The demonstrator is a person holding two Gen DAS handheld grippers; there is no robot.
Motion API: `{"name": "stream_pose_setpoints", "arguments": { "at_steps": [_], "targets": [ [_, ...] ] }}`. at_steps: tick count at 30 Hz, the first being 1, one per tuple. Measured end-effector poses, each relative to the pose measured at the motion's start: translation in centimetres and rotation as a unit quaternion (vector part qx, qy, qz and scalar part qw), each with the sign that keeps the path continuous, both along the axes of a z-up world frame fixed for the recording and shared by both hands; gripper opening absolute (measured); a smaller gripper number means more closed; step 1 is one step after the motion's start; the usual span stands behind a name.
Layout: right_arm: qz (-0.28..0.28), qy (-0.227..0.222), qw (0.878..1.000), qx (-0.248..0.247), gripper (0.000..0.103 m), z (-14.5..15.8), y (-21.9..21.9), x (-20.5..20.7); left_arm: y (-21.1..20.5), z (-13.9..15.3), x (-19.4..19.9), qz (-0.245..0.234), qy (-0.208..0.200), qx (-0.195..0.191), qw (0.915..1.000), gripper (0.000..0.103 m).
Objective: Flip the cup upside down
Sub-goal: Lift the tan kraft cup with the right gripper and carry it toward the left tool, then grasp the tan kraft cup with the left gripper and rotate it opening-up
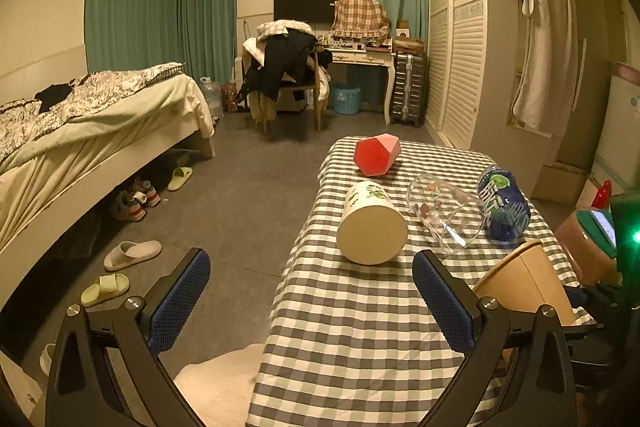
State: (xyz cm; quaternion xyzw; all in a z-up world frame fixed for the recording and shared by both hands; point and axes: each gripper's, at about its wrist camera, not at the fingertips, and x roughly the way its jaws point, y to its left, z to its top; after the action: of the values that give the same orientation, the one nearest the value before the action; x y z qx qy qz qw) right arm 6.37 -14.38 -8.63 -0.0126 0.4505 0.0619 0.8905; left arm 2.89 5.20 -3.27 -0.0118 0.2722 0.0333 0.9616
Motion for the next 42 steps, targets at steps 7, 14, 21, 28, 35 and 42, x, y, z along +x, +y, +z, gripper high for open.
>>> {"name": "stream_pose_setpoints", "arguments": {
  "at_steps": [7, 14, 21, 28, 35, 42],
  "targets": [
    [0.006, -0.023, 0.999, 0.042, 0.089, 1.7, -1.0, -0.4, -1.7, 0.1, -0.1, 0.006, 0.003, 0.018, 0.9998, 0.103],
    [-0.018, -0.106, 0.994, 0.008, 0.092, 5.8, -4.4, -2.4, -5.4, 0.9, -1.1, 0.003, -0.004, 0.047, 0.9989, 0.103],
    [-0.079, -0.171, 0.982, -0.016, 0.095, 7.8, -11.0, -5.3, -11.0, -0.5, -2.6, -0.038, 0.006, -0.011, 0.9992, 0.103],
    [-0.130, -0.160, 0.978, 0.010, 0.095, 5.8, -16.9, -6.2, -15.7, -3.0, -2.1, -0.076, 0.044, -0.019, 0.9960, 0.103],
    [-0.159, -0.158, 0.974, 0.026, 0.095, 3.8, -21.0, -7.5, -17.4, -5.5, -0.3, -0.060, 0.076, -0.020, 0.9951, 0.103],
    [-0.178, -0.137, 0.974, 0.038, 0.095, 1.8, -23.1, -6.9, -17.2, -7.7, 0.8, -0.054, 0.101, -0.010, 0.9934, 0.084]
  ]
}}
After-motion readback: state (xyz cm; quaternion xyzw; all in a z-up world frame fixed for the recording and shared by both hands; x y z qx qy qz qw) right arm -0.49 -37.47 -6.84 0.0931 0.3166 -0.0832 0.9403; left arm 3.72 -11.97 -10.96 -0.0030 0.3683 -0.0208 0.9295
